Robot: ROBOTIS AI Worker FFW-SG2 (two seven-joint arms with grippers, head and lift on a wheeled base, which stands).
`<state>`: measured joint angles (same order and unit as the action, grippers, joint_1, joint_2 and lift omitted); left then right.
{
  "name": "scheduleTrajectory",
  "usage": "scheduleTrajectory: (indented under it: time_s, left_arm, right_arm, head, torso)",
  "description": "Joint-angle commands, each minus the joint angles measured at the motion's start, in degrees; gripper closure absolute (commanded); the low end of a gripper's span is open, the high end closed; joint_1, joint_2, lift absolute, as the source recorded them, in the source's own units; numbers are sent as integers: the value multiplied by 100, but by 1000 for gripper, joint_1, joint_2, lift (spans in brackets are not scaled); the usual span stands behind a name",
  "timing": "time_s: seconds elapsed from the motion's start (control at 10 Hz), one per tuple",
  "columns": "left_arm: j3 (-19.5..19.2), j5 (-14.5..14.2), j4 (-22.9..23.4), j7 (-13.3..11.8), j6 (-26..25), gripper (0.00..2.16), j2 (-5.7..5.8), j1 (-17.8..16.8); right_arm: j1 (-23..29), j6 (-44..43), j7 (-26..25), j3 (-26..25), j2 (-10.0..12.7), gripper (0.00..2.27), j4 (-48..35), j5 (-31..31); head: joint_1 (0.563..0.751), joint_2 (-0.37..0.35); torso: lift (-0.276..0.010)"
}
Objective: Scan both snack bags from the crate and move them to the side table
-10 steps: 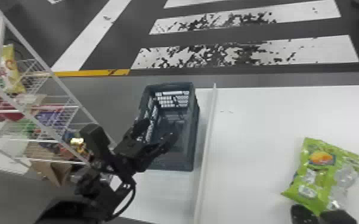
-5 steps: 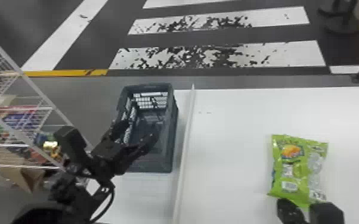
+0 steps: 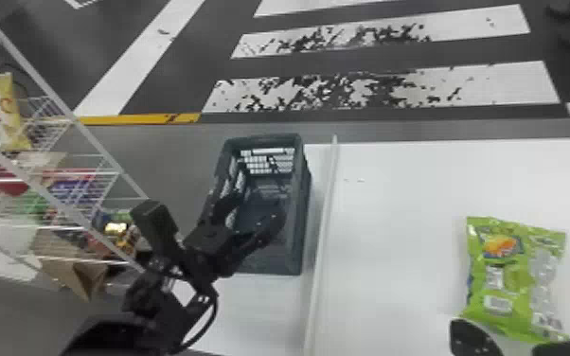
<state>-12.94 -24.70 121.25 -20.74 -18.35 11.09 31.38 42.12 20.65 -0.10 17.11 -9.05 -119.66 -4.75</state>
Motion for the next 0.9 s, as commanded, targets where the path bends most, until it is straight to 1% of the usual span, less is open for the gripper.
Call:
scheduleTrajectory:
  time_s: [0.0,0.1,0.3,0.5,0.6,0.7,0.8]
  left_arm:
    - [2,0,-4,0,10,66,16,-9]
    - [2,0,22,0,10,66,25,-9]
    - [20,62,119,0,-7,66,16,17]
    - [-16,88,224,0,-25,66,25,114]
    - [-51,97,242,-9,-25,66,33,149]
    - [-77,123,250,0,-42,66,33,184]
    - [-68,158,242,0,-60,66,25,184]
  right_arm:
    - [-108,-293,168,-199,0,2250,-136,-26]
    - [-345,-557,292,-261,9,2250,5,-26]
    - [-951,-1137,388,-384,18,2250,593,124]
    - [-1514,-1454,643,-595,18,2250,1402,132]
    - [-1742,-1823,757,-683,18,2246,1894,124]
    - [-1848,-2122,836,-788,9,2250,2219,124]
    - [-1901,-2245,933,-929,9,2246,2395,80]
  head:
    - [695,306]
    - [695,290]
    - [695,263]
    - [695,219]
    - [695,208]
    - [695,192]
    - [695,178]
  torso:
    - [-29]
    - [-29]
    - [-29]
    - [-29]
    - [-29]
    - [-29]
    - [-29]
